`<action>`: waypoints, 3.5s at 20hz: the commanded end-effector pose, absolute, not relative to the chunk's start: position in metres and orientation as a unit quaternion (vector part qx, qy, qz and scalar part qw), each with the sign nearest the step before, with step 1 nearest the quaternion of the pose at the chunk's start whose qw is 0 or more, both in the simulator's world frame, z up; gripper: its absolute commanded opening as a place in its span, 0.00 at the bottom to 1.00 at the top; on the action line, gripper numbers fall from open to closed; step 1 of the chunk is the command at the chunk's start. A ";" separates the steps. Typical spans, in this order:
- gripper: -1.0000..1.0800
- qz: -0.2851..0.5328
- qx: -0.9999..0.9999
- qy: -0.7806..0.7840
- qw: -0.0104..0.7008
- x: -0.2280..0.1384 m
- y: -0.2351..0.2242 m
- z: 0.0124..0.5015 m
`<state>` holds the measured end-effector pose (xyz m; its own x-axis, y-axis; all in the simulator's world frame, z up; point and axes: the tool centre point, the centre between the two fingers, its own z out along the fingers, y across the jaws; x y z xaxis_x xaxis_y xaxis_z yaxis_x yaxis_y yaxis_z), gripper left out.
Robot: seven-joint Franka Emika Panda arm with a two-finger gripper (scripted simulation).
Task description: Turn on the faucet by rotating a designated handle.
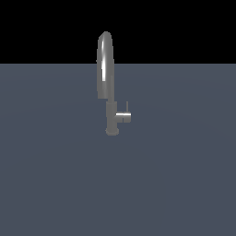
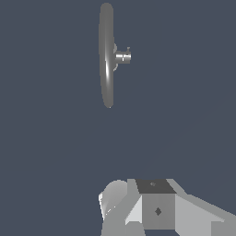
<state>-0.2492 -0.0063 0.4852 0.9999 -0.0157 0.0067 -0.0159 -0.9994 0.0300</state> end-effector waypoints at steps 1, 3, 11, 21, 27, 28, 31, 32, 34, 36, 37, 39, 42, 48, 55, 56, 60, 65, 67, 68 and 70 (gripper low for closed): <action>0.00 0.003 1.000 -0.008 0.015 -0.249 -0.006 0.485; 0.00 0.003 1.000 -0.009 0.014 -0.249 -0.006 0.485; 0.00 -0.013 1.000 -0.024 -0.001 -0.235 -0.005 0.483; 0.00 -0.063 0.994 -0.075 -0.052 -0.193 -0.004 0.472; 0.00 -0.104 0.983 -0.117 -0.093 -0.159 -0.005 0.460; 0.00 -0.111 0.981 -0.124 -0.100 -0.153 -0.006 0.457; 0.00 -0.132 0.973 -0.145 -0.122 -0.136 -0.007 0.450; 0.00 -0.139 0.970 -0.153 -0.129 -0.130 -0.008 0.447; 0.00 -0.153 0.963 -0.167 -0.144 -0.119 -0.009 0.441; 0.00 -0.167 0.956 -0.181 -0.158 -0.107 -0.011 0.435; 0.00 -0.174 0.952 -0.188 -0.166 -0.102 -0.011 0.432; 0.00 -0.188 0.944 -0.202 -0.180 -0.091 -0.013 0.425; 0.00 -0.210 0.930 -0.224 -0.203 -0.075 -0.016 0.414; 0.00 -0.252 0.897 -0.266 -0.248 -0.043 -0.023 0.389; 0.00 -0.303 0.847 -0.316 -0.301 -0.009 -0.032 0.354; 0.00 -0.310 0.839 -0.323 -0.309 -0.004 -0.033 0.348; 0.00 -0.339 0.803 -0.352 -0.340 0.014 -0.038 0.324; 0.00 -0.376 0.751 -0.388 -0.379 0.034 -0.043 0.289; 0.00 -0.391 0.726 -0.403 -0.396 0.042 -0.045 0.274; 0.00 -0.399 0.714 -0.411 -0.404 0.046 -0.046 0.266; 0.00 -0.414 0.686 -0.426 -0.420 0.053 -0.047 0.249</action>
